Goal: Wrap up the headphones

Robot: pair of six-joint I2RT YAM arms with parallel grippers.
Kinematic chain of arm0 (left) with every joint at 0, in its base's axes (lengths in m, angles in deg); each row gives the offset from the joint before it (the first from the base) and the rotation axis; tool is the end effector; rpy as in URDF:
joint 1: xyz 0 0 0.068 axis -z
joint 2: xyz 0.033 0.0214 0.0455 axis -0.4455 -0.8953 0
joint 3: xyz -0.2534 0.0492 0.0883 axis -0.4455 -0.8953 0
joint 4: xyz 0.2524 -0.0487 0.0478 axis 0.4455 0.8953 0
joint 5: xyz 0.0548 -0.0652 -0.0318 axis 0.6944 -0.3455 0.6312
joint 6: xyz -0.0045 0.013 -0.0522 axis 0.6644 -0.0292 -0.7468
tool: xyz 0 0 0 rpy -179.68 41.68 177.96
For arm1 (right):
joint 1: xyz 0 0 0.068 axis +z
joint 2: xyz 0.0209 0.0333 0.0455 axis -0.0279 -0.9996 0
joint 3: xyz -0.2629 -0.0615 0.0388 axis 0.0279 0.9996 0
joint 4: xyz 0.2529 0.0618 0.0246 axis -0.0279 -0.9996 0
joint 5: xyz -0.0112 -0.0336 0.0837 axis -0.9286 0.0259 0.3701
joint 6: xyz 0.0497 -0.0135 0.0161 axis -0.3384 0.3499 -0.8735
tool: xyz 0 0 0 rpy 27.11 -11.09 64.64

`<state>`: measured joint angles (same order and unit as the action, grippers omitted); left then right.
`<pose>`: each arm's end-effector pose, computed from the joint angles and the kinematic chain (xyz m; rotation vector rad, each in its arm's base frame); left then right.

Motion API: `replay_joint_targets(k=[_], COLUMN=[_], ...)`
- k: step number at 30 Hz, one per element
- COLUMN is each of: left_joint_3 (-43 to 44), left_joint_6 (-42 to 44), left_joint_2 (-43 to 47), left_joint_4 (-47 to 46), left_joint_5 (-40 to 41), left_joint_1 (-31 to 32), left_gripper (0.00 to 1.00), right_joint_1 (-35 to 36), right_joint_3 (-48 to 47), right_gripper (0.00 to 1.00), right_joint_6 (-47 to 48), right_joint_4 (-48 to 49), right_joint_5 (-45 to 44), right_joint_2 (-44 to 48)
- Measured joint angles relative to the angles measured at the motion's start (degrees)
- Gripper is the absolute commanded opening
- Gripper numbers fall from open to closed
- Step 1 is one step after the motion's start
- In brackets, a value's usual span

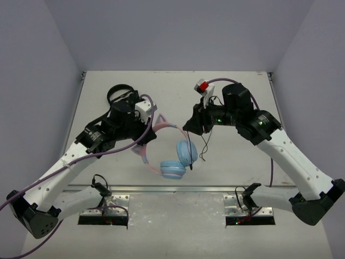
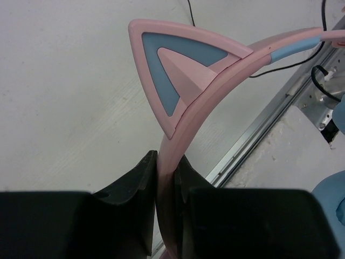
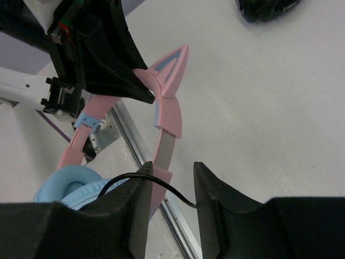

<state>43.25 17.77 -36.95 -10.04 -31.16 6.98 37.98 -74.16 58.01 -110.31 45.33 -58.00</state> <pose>0.1653 -0.1206 0.3469 0.7715 2.0803 -0.6317 0.1876 0.1572 0.4026 -0.6868 2.0113 0.9973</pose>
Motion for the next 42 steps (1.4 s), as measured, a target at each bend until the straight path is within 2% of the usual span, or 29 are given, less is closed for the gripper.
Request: replay_joint_targets(k=[8,15,19,25,28,29,32,38,42], left_joint_3=[1.3,2.1,3.3,5.7,6.4,6.8,8.9,11.4,11.5], left_joint_6=[0.9,1.1,1.2,1.1,0.6,0.4,-0.1,-3.1,-7.2], left_joint_2=[-1.3,-1.7,-2.4,-2.6,-2.0,-1.8,-1.6,-0.4,2.0], left_joint_4=[1.9,2.2,2.4,2.5,2.1,2.0,2.1,0.3,-1.8], left_joint_5=[-2.1,-2.6,-2.5,-0.6,-0.2,-0.2,-0.5,-1.6,-0.5], left_joint_1=[0.5,0.8,1.0,1.2,1.2,1.2,1.2,1.2,1.2], left_gripper=[0.0,0.0,0.0,0.0,0.0,0.01,0.0,0.0,0.0], right_joint_1=[2.1,4.8,5.4,5.7,5.8,5.8,5.8,5.8,5.8], right_joint_3=[-0.1,-0.6,-0.6,0.0,3.4,4.8,7.9,11.3,13.6], right_gripper=[0.43,0.29,0.09,0.05,0.12,0.24,0.4,0.47,0.61], right_joint_6=[0.2,0.9,0.9,0.6,-0.3,-0.7,-2.5,-6.4,-9.8], right_joint_4=[0.0,-1.2,-1.3,-0.5,3.0,4.0,7.1,14.9,20.2], right_joint_5=[-6.0,-11.2,-12.9,-13.9,-13.0,-12.5,-10.4,-6.1,-3.6], right_joint_2=[-4.2,-7.0,-7.9,-8.5,-7.2,-6.7,-6.0,-5.9,-5.9])
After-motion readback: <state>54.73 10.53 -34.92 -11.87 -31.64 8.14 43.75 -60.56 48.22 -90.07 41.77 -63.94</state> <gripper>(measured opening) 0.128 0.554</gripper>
